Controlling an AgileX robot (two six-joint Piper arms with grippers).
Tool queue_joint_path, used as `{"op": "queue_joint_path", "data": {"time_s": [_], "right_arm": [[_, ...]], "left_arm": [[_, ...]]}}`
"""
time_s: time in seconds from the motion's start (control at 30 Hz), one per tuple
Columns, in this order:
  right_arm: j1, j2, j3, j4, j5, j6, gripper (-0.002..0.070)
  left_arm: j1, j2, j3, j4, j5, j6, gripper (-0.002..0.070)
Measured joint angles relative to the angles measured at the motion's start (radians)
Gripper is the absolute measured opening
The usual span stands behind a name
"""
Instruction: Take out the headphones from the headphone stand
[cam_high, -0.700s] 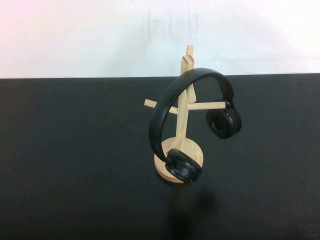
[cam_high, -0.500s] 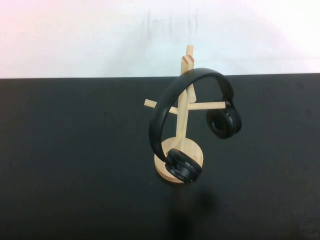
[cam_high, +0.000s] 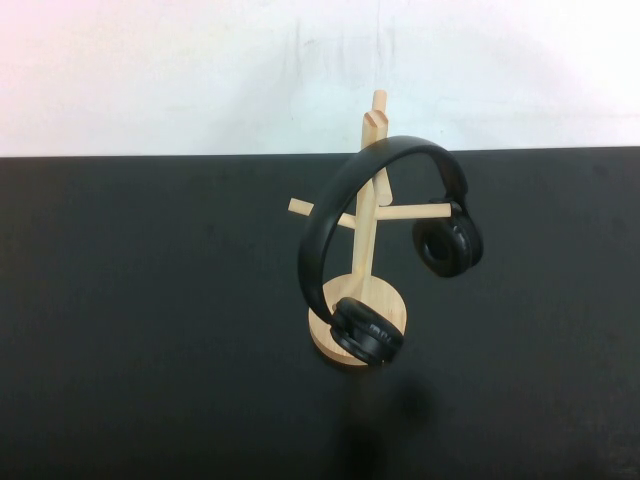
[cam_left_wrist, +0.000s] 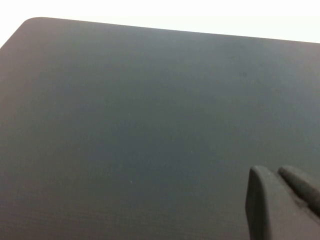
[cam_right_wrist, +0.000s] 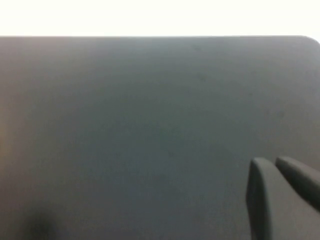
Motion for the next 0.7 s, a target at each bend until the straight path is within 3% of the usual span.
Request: {"op": "queue_joint_path", "data": {"time_s": [0.07, 0.1, 0.13, 0.23, 0.27, 0.3, 0.47, 0.5, 0.53, 0.57, 0.6, 0.63, 0.67, 0.7], "right_arm": [[0.000, 0.000, 0.000, 0.000, -0.030, 0.000, -0.0008], [0.000, 0.000, 0.000, 0.000, -0.196, -0.004, -0.0008], [0.000, 0.000, 0.000, 0.000, -0.068, 0.000, -0.0008], [0.000, 0.000, 0.000, 0.002, -0.177, 0.000, -0.0008], [0.000, 0.000, 0.000, 0.002, -0.475, -0.004, -0.0008], [0.000, 0.000, 0.000, 0.002, -0.273, 0.000, -0.0008], [0.000, 0.000, 0.000, 0.004, -0.515, 0.000, -0.0008], [0.000, 0.000, 0.000, 0.004, -0.660, -0.004, -0.0008], [0.000, 0.000, 0.000, 0.007, -0.557, 0.000, -0.0008], [0.000, 0.000, 0.000, 0.012, -0.679, -0.004, -0.0008], [0.000, 0.000, 0.000, 0.014, -0.573, 0.000, -0.0008], [0.000, 0.000, 0.000, 0.014, -0.588, 0.000, -0.0008], [0.000, 0.000, 0.000, 0.022, -0.800, 0.038, -0.0008], [0.000, 0.000, 0.000, 0.026, -0.638, 0.016, -0.0008]], "left_arm": [[0.000, 0.000, 0.000, 0.000, -0.002, 0.000, 0.0002], [0.000, 0.000, 0.000, 0.000, -0.002, 0.000, 0.0002], [0.000, 0.000, 0.000, 0.000, -0.002, 0.000, 0.0002], [0.000, 0.000, 0.000, 0.000, -0.002, 0.000, 0.0002], [0.000, 0.000, 0.000, 0.000, -0.002, 0.000, 0.0002], [0.000, 0.000, 0.000, 0.000, -0.002, 0.000, 0.0002], [0.000, 0.000, 0.000, 0.000, -0.002, 0.000, 0.0002], [0.000, 0.000, 0.000, 0.000, -0.002, 0.000, 0.0002], [0.000, 0.000, 0.000, 0.000, -0.002, 0.000, 0.0002], [0.000, 0.000, 0.000, 0.000, -0.002, 0.000, 0.0002], [0.000, 0.000, 0.000, 0.000, -0.002, 0.000, 0.0002], [0.000, 0.000, 0.000, 0.000, -0.002, 0.000, 0.0002], [0.000, 0.000, 0.000, 0.000, -0.002, 0.000, 0.0002], [0.000, 0.000, 0.000, 0.000, -0.002, 0.000, 0.0002]]}}
